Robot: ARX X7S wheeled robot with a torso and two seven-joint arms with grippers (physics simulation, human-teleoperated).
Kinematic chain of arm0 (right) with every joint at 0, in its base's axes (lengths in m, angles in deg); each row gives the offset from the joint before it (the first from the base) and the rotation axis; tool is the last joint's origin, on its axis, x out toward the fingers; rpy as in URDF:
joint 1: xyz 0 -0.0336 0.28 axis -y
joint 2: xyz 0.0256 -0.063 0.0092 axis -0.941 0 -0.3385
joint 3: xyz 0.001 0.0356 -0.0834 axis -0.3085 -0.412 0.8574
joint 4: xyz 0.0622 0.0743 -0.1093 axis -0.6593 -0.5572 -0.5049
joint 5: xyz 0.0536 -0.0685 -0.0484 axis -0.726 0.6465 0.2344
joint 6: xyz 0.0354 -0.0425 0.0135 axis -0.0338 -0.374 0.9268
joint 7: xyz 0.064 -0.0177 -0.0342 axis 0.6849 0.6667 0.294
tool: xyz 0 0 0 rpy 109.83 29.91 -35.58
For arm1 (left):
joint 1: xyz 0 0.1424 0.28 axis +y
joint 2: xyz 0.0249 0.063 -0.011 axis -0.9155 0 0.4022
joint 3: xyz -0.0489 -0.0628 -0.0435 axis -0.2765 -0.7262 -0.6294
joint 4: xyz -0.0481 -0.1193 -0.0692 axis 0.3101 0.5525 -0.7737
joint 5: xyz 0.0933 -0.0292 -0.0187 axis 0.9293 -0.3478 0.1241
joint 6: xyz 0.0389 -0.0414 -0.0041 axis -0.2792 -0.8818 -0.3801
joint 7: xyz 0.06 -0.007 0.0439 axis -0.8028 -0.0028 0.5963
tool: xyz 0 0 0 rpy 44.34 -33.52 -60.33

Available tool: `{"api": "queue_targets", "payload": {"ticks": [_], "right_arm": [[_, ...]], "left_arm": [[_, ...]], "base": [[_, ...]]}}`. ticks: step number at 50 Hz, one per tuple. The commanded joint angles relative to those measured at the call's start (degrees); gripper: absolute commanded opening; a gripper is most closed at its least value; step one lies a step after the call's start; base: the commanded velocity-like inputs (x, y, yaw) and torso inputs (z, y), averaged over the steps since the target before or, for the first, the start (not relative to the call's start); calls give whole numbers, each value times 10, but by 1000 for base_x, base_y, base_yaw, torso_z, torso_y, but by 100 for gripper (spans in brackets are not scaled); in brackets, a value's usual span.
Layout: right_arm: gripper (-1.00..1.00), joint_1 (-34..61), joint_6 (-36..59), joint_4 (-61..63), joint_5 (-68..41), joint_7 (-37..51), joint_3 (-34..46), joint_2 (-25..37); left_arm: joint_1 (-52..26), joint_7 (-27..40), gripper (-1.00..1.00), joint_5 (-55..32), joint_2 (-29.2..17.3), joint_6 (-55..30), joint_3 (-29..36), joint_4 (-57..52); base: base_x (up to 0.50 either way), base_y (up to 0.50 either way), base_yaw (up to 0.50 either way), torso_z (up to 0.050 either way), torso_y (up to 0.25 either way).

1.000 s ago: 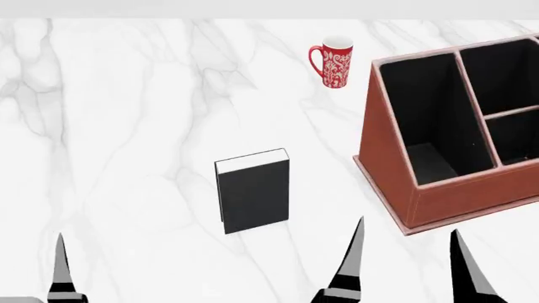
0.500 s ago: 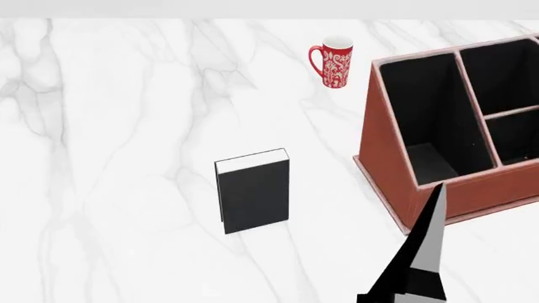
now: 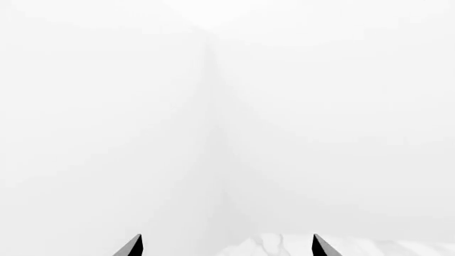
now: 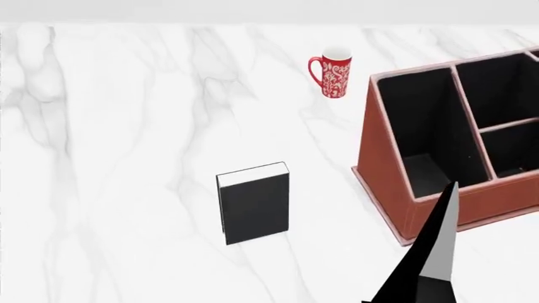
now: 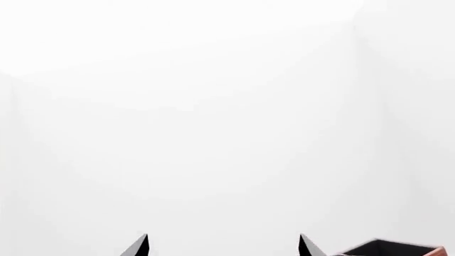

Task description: Pick up the book and place it in the left compartment of the caddy.

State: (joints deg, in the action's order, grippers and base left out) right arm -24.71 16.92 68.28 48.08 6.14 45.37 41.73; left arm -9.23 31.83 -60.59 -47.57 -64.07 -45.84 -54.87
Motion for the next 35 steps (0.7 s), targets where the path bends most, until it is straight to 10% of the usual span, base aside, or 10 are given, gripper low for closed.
{"api": "queue_targets", "payload": {"ticks": [1,15,35], "right_arm": [[100,-1,-8,-3,13,7,4,9],[100,-18,-47,-10,26,0,20,18],[100,-11,-26,-15,20,20,38,36]], "left_arm": [[3,-15,100,6,10,5,-12,-4],[-17,-20,100,14,10,-20,1,-4],[-6,-21,100,19,10,-2,-1,-4]], "base": [[0,0,0,50,0],[0,0,0,49,0],[-233,-293,0,0,0]]}}
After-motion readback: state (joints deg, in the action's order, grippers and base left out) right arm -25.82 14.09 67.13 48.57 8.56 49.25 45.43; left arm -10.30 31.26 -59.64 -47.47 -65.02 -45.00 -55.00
